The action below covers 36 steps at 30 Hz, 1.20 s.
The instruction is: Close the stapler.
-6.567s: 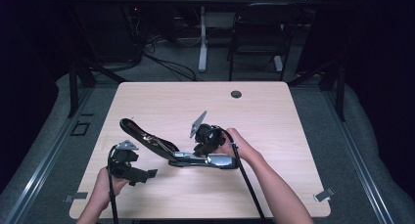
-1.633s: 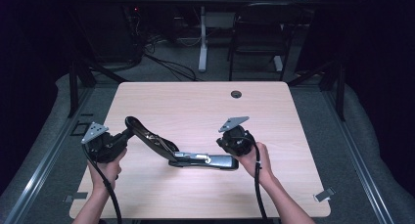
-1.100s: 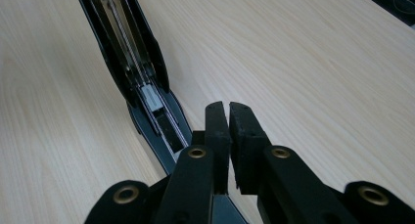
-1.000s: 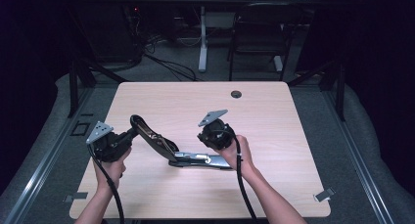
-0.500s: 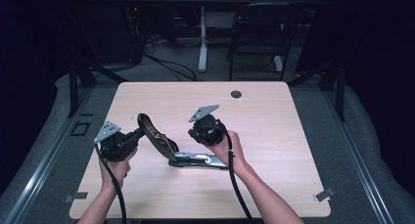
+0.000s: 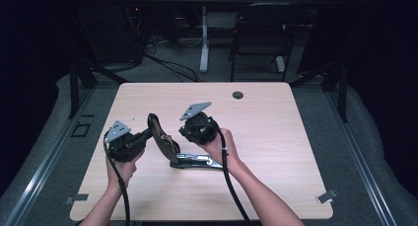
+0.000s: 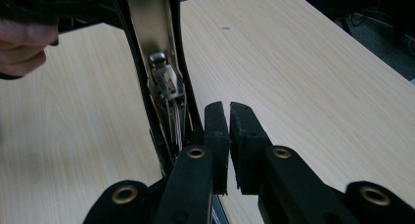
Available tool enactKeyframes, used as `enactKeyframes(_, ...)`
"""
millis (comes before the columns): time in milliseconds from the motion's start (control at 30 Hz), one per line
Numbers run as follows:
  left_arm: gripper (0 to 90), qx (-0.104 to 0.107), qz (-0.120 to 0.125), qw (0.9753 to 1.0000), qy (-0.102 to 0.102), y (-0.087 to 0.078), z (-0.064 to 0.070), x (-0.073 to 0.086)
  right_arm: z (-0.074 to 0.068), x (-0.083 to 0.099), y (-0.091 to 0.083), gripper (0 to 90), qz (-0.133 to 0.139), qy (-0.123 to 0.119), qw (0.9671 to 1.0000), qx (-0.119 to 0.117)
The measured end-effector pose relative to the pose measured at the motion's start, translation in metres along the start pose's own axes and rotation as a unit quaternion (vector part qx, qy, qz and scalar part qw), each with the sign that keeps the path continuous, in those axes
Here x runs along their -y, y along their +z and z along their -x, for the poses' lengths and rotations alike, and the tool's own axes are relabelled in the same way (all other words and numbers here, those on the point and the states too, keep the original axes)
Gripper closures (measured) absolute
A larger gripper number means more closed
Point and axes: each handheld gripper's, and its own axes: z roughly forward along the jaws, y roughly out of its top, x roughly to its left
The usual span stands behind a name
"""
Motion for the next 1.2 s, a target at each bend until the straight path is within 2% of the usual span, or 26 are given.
enactKeyframes(233,90.0,0.007,-0.003,1.0000,0.005,0.006,0.004,0.000,-0.003,-0.009,0.004,86.3,0.003,-0.008,1.0000,-0.003)
enactKeyframes(633,90.0,0.016,-0.015,0.9996,0.019,0.012,0.010,0.001,-0.017,-0.023,-0.005,86.3,0.044,-0.021,0.9988,-0.009)
enactKeyframes(1200,89.1,0.039,-0.038,0.9979,0.036,0.019,0.017,0.004,-0.013,-0.010,-0.012,86.5,0.055,-0.013,0.9984,-0.008)
